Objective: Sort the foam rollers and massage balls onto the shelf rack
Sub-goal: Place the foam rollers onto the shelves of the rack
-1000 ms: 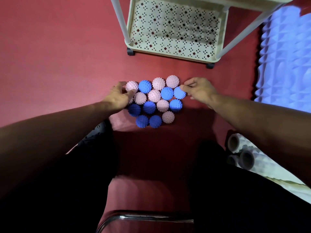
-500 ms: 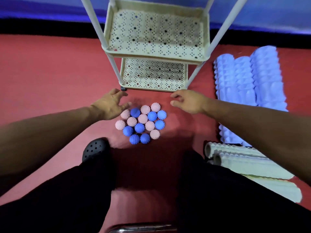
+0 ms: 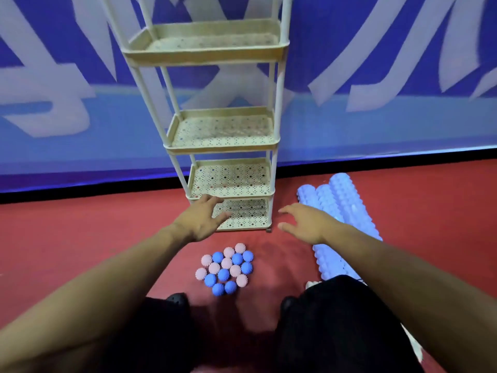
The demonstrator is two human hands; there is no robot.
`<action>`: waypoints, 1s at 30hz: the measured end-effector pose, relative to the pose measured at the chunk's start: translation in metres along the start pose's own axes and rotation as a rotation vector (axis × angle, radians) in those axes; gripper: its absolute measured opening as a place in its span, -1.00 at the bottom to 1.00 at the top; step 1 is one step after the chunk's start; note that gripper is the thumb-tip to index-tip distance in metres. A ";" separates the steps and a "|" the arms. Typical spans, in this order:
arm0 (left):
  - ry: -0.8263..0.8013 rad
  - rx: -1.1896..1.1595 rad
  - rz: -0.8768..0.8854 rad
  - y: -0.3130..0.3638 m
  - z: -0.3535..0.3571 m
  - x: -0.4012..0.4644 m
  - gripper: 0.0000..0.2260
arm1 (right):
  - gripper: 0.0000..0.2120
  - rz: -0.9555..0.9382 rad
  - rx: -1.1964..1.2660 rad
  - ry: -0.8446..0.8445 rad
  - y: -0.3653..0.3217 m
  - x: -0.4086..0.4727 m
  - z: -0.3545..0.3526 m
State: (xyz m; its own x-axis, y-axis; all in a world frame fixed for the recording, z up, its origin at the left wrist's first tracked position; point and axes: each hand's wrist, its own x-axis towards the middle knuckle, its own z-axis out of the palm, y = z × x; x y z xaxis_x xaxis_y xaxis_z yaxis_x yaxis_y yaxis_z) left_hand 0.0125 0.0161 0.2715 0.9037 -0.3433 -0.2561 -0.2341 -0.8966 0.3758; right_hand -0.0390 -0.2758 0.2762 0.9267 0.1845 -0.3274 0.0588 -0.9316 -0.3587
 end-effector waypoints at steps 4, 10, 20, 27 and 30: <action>0.095 0.062 0.076 0.042 -0.028 -0.043 -0.38 | -0.46 -0.004 -0.008 0.158 -0.019 -0.053 -0.024; 0.230 0.165 0.173 0.084 -0.039 -0.101 -0.37 | -0.44 0.006 0.027 0.264 -0.046 -0.103 -0.040; 0.249 0.107 0.259 0.144 -0.007 -0.077 -0.41 | -0.46 0.141 0.053 0.277 0.009 -0.117 -0.035; 0.142 0.084 0.248 0.166 0.066 0.025 -0.42 | -0.46 0.350 0.138 0.174 0.134 -0.073 0.007; 0.125 0.059 0.242 0.166 0.102 0.070 -0.41 | -0.37 0.477 0.167 0.117 0.198 -0.052 0.034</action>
State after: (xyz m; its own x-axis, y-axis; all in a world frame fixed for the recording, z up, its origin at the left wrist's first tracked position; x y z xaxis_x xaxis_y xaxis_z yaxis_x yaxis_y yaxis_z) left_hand 0.0007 -0.1856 0.2256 0.8553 -0.5156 -0.0518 -0.4658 -0.8088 0.3590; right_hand -0.0881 -0.4591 0.1920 0.8720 -0.2937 -0.3917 -0.4315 -0.8391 -0.3314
